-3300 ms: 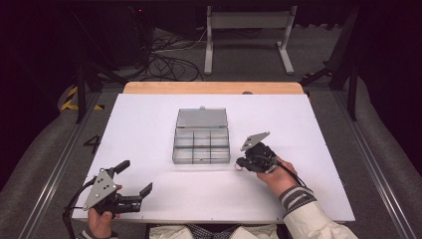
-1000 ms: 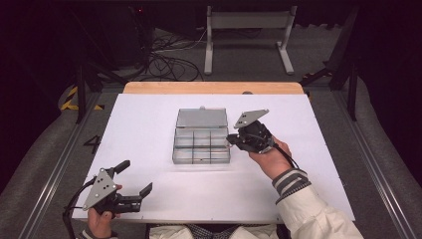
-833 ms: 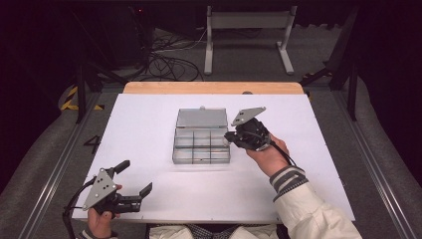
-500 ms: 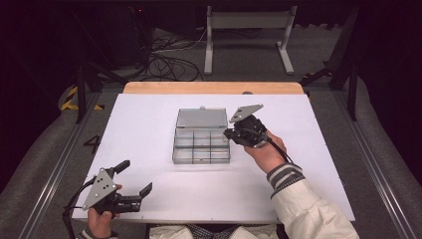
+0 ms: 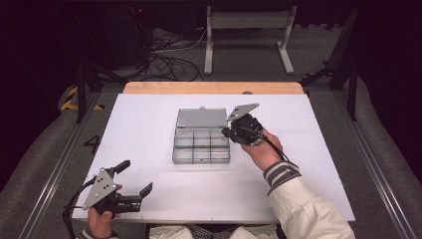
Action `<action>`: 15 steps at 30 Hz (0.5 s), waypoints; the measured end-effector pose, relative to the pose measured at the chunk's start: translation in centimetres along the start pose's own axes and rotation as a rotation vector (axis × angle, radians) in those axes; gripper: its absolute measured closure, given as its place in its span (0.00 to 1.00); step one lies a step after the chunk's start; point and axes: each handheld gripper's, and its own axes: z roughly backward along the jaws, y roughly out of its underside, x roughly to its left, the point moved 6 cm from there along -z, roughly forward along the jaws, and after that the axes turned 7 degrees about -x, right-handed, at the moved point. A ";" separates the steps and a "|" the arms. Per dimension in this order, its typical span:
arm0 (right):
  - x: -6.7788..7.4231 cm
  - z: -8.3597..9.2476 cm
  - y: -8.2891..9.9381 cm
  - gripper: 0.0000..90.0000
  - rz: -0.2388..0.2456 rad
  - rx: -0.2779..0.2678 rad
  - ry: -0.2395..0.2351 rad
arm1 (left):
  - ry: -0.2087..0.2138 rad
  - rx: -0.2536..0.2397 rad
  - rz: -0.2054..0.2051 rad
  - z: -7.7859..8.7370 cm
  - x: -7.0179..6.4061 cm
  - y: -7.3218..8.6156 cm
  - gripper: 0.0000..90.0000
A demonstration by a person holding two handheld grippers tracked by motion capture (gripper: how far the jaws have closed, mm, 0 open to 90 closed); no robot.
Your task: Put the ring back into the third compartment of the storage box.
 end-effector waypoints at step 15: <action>-0.3 -3.2 0.7 0.96 0.012 0.032 0.016 | 0.003 0.003 -0.001 0.0 0.1 0.0 0.04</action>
